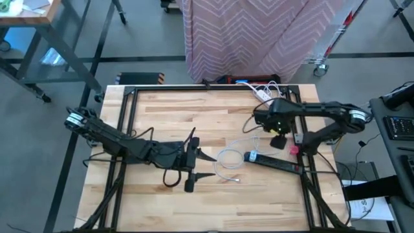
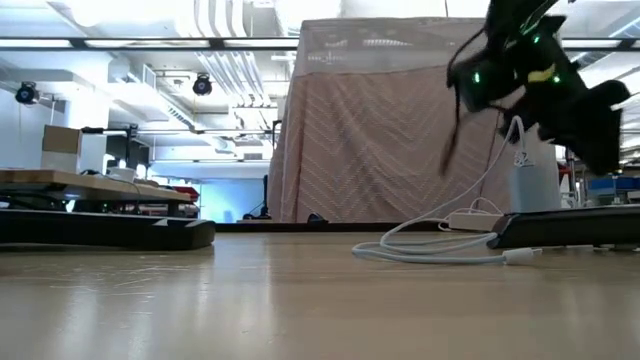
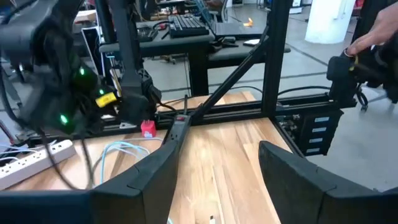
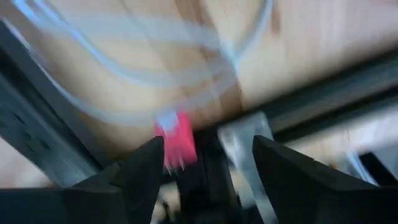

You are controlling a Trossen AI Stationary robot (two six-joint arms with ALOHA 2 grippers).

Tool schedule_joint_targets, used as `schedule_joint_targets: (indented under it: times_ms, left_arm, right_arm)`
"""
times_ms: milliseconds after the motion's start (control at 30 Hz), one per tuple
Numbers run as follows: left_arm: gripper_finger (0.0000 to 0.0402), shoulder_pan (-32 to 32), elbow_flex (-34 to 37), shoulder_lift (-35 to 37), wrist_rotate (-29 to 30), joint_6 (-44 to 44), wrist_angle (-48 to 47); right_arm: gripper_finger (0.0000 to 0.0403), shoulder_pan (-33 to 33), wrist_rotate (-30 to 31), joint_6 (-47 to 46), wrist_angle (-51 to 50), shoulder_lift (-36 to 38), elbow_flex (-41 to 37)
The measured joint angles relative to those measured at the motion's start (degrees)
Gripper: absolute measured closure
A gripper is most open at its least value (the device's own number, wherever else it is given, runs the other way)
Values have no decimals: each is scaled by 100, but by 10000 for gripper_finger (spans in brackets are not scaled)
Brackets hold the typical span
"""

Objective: Insert USB
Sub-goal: Insert the left white charger cable into the pink charger adapter

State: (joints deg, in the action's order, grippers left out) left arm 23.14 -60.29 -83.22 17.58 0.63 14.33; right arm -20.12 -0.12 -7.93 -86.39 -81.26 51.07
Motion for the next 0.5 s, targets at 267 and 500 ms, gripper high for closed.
schedule_joint_targets:
  times_ms: [267, 500]
  left_arm:
    - [205, 11, 0, 0, 2, -3, -143]
    - [216, 28, -2, 0, 2, 179, -216]
  right_arm:
    - [161, 73, 7, -158, -244, -1256, -169]
    - [112, 78, -403, -393, -174, -1841, -246]
